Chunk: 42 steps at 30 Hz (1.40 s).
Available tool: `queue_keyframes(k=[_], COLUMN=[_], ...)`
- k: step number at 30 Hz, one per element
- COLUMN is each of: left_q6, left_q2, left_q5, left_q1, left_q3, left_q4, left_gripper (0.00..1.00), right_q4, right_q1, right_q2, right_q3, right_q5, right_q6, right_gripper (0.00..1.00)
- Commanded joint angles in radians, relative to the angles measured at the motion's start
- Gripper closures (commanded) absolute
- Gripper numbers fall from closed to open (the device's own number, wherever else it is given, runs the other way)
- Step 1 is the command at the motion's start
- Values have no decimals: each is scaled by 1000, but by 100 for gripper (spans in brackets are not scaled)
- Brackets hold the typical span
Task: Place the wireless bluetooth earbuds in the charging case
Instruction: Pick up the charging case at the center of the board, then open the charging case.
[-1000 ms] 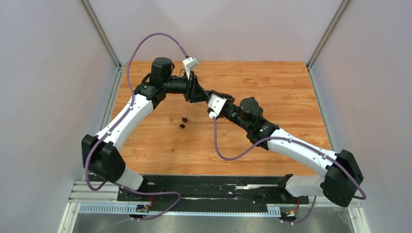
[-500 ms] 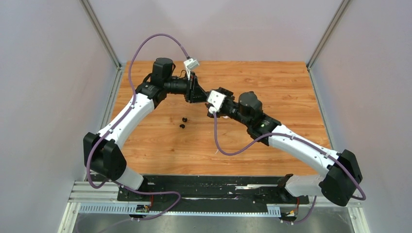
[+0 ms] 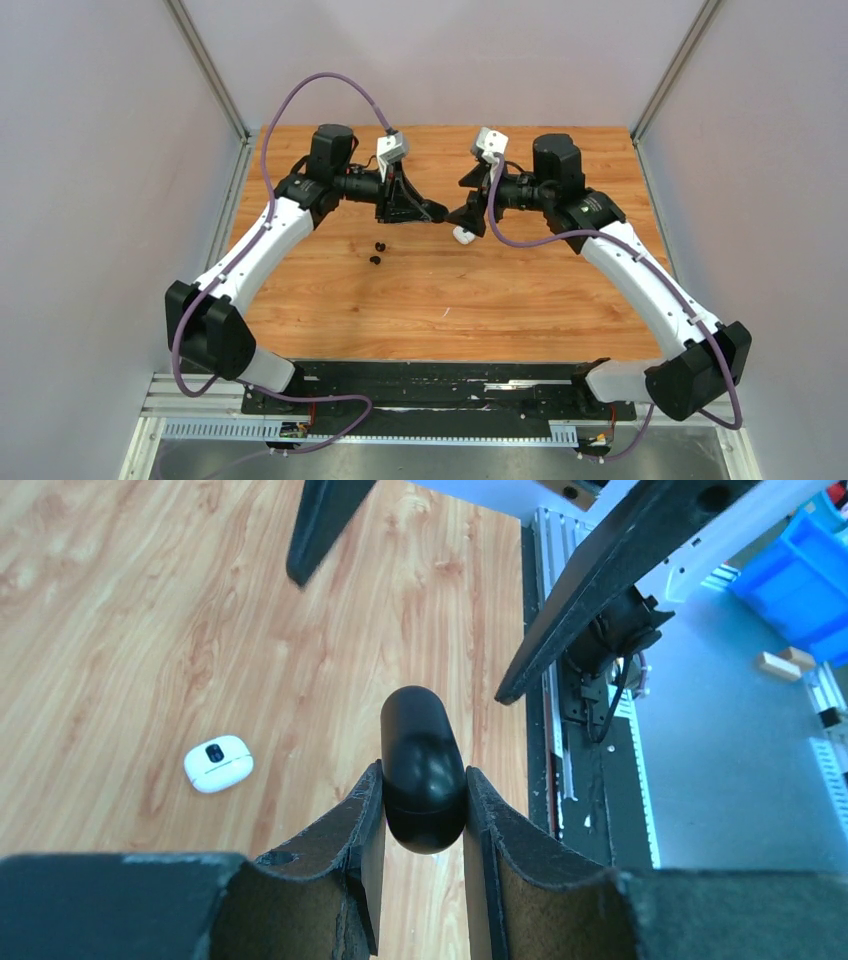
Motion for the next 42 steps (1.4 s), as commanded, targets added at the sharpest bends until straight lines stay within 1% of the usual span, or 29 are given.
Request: queue_keyframes(k=[1, 3, 6, 10, 14, 16, 21, 24, 26, 32, 34, 36, 38, 40, 42], left_q6=[130, 151, 180, 327, 413, 437, 445, 434, 410, 226, 164, 88, -41, -111, -156], left_q2=[-80, -85, -96, -109, -101, -99, -98, -96, -97, -95, -90, -85, -85, -85, -79], left_q5=[49, 57, 66, 49, 36, 30, 27, 26, 26, 15, 6, 8, 21, 28, 33], left_q1=[-3, -4, -5, -16, -21, -28, -35, -35, -35, -33, -28, -16, -4, 1, 1], left_q3=[-14, -16, -17, -4, 28, 41, 44, 44, 36, -4, -15, -31, -59, -81, -87], left_q4=[0, -19, -45, -151, -238, -262, -265, -261, -238, -108, -80, -40, 42, 145, 194], left_gripper=[100, 100, 100, 100, 100, 100, 100, 100, 100, 100, 100, 100, 100, 100, 100], right_q4=[-90, -72, -42, -15, 14, 49, 111, 116, 120, 126, 130, 126, 126, 126, 126], right_q1=[-13, -11, -11, -13, -30, -55, -113, -122, -122, -131, -148, -154, -153, -146, -139], right_q2=[33, 48, 81, 110, 125, 131, 153, 154, 150, 119, 99, 87, 77, 80, 90], right_q3=[41, 41, 51, 62, 73, 72, 67, 63, 57, 53, 58, 56, 30, 5, -9], right_q5=[-285, -323, -317, -273, -258, -265, -275, -276, -277, -278, -313, -391, -453, -485, -493], right_q6=[66, 73, 112, 135, 191, 254, 371, 364, 363, 369, 389, 387, 379, 379, 374], right_gripper=[20, 22, 24, 27, 30, 31, 35, 37, 37, 36, 33, 28, 24, 22, 20])
